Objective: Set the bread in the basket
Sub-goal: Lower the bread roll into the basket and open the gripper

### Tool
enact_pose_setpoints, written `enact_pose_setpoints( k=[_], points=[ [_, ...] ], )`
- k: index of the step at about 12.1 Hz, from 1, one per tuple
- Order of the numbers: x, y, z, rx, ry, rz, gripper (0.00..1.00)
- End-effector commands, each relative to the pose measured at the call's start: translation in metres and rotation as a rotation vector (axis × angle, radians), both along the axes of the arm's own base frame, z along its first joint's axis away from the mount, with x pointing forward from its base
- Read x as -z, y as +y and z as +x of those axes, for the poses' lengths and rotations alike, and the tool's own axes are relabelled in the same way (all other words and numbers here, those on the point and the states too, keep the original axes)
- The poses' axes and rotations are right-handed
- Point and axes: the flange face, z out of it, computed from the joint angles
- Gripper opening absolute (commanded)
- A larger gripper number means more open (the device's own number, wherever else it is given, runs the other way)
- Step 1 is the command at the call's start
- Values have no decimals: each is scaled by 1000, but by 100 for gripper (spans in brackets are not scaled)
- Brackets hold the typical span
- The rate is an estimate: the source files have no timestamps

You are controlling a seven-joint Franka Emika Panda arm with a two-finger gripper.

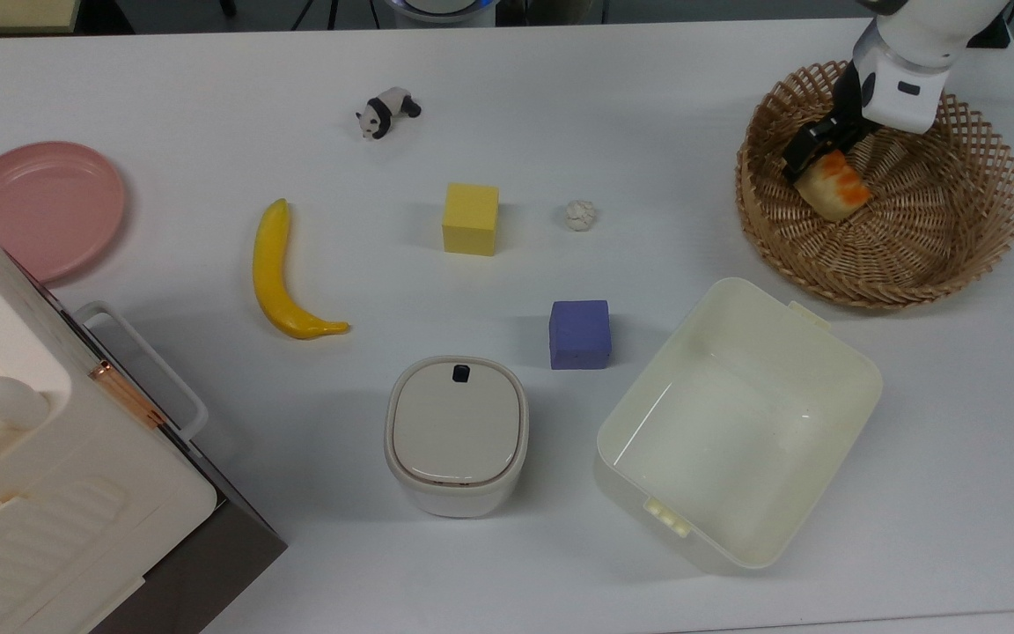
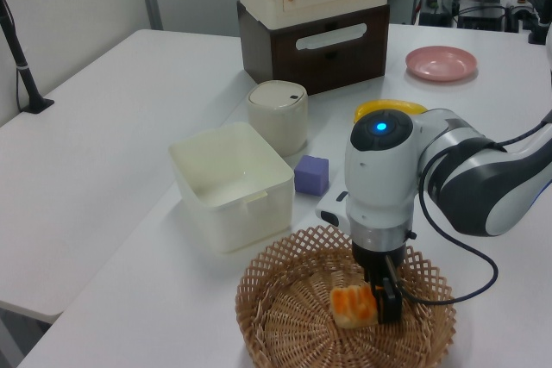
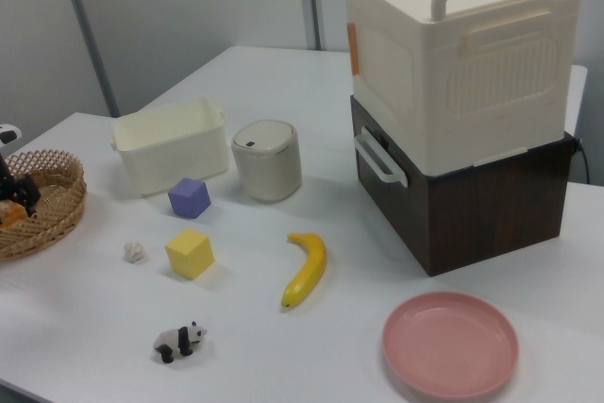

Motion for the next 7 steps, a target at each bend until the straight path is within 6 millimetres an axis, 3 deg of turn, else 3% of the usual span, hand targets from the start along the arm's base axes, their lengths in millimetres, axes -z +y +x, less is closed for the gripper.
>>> enact_pose_setpoints(
  k=[1, 4, 7],
  points=[
    [-9, 1, 4, 31, -7, 12, 100],
    [-17, -2, 7, 57, -16, 18, 100],
    [-69, -10, 3, 57, -41, 58, 100]
  ],
)
